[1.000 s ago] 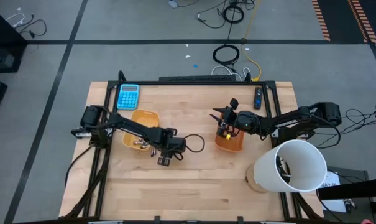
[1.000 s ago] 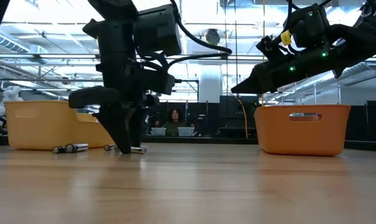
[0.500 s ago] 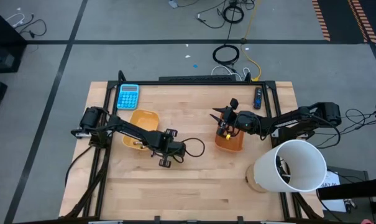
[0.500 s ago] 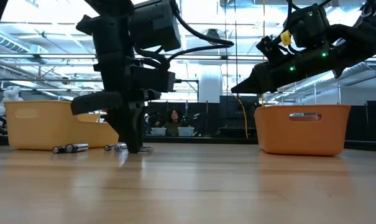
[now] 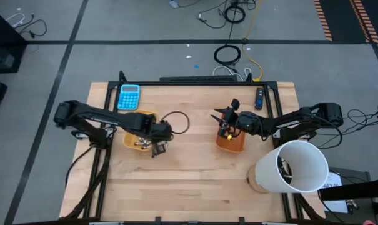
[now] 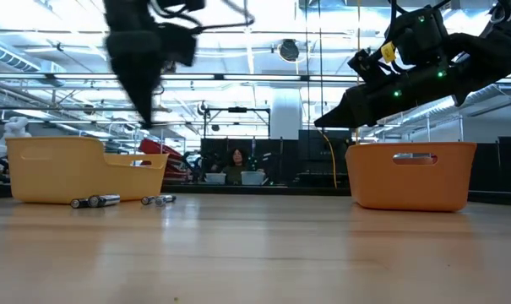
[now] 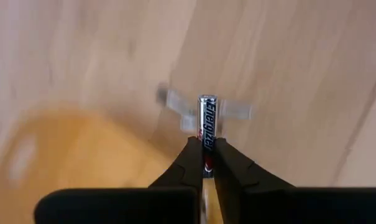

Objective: Sort batteries
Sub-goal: Put the silver battery into the yellow bin

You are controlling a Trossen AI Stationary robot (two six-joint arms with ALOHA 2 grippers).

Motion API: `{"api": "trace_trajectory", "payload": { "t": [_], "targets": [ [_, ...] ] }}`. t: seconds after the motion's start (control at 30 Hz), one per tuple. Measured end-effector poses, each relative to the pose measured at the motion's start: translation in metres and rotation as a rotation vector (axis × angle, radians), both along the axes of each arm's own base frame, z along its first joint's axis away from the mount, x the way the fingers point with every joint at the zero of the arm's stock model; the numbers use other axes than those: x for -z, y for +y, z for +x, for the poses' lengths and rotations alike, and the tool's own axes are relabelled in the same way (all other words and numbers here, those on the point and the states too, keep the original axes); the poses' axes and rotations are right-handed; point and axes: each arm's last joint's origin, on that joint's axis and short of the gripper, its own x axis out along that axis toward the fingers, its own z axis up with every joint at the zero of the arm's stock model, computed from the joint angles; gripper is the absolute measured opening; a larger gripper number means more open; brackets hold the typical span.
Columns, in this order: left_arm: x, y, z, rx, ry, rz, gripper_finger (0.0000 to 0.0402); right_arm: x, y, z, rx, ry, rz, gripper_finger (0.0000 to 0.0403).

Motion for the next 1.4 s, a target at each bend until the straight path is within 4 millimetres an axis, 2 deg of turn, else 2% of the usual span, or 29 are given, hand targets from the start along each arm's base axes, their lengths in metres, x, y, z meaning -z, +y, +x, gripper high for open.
{"api": "trace_trajectory", "payload": {
  "t": [0.1,0.2,0.53,0.7,0.83,1.03,1.2,1.4],
  "targets": [
    [0.002,0.002,-0.019,-0.087,0.094,-0.019,0.0031,0.000,0.000,0.000,0.000,0.001,0.000,0.0132],
    [0.012,0.003,-0.032,-0.113,0.175,-0.012,0.0035,0.000,0.000,0.000,0.000,0.002,0.004,0.0132],
    [0.041,0.009,-0.048,-0.105,0.245,0.009,0.0038,0.000,0.001,0.000,-0.020,-0.004,0.008,0.0132],
    [0.057,0.028,-0.050,-0.102,0.219,-0.001,0.0038,0.000,0.001,0.000,-0.021,-0.004,0.008,0.0132],
    [0.062,0.050,-0.052,-0.128,0.206,-0.009,0.0041,0.000,0.001,0.000,-0.023,-0.004,0.009,0.0132],
    [0.074,0.079,-0.061,-0.164,0.165,-0.123,0.0085,0.000,0.001,0.000,-0.025,-0.004,0.012,0.0132],
    [0.079,0.092,-0.068,-0.180,0.171,-0.127,0.0115,0.000,0.001,0.000,-0.025,-0.003,0.011,0.0132],
    [0.071,0.096,-0.067,-0.161,0.154,-0.094,0.0120,0.000,0.001,0.000,-0.024,-0.003,0.011,0.0132]
  ]
}}
